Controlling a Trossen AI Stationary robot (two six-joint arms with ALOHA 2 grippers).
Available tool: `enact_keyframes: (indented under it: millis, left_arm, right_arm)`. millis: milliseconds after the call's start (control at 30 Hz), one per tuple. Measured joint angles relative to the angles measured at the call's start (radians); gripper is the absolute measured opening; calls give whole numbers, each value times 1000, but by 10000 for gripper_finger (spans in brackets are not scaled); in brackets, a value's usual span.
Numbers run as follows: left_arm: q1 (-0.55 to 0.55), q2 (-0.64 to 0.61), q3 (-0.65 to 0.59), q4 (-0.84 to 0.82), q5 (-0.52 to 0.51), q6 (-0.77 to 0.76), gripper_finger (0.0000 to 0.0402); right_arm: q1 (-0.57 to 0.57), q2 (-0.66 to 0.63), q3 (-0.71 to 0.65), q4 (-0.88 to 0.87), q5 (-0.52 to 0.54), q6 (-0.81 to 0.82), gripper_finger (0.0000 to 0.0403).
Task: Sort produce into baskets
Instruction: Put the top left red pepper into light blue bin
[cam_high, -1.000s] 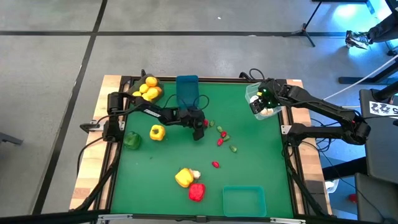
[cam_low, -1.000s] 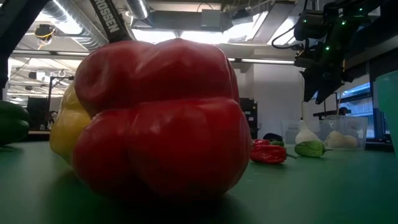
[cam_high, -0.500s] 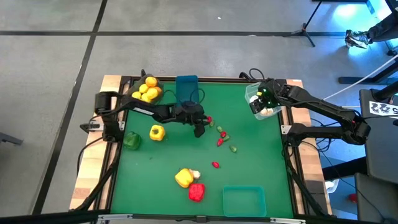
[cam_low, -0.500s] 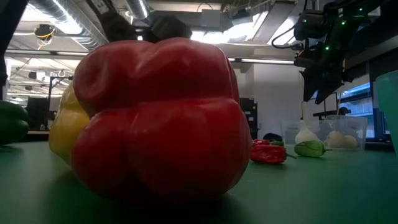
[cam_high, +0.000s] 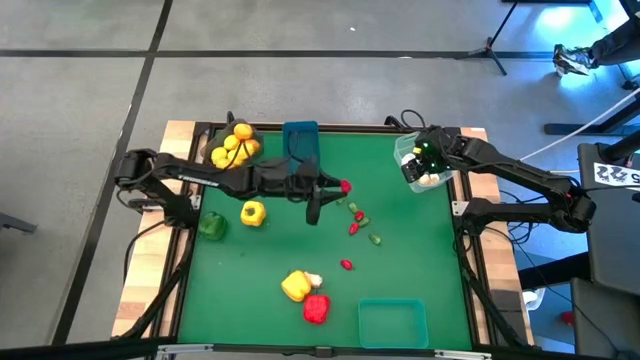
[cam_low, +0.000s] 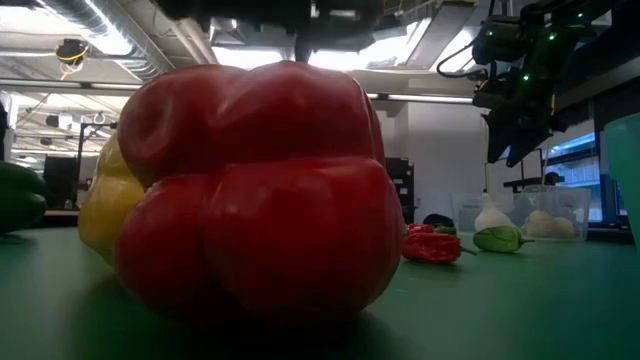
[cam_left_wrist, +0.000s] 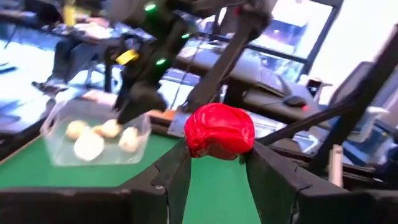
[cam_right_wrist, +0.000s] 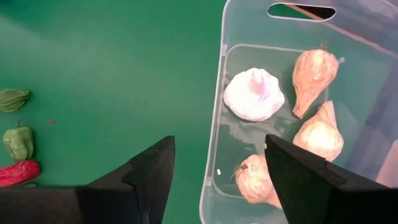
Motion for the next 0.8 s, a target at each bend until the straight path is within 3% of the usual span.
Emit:
enact_keyframes:
  millis: [367,633,800]
  left_arm:
    - [-119,21,75,-11,-1,20,143]
    - [-238,156,79,74,4,-64,143]
    - [-318,263,162,76,5,-34,143]
  right_arm:
    - [0,-3,0,-8,-56,-44,243]
    - [0,-3,0,-2,-94,-12,243]
    - [0,-3,0,0,-89,-10,243]
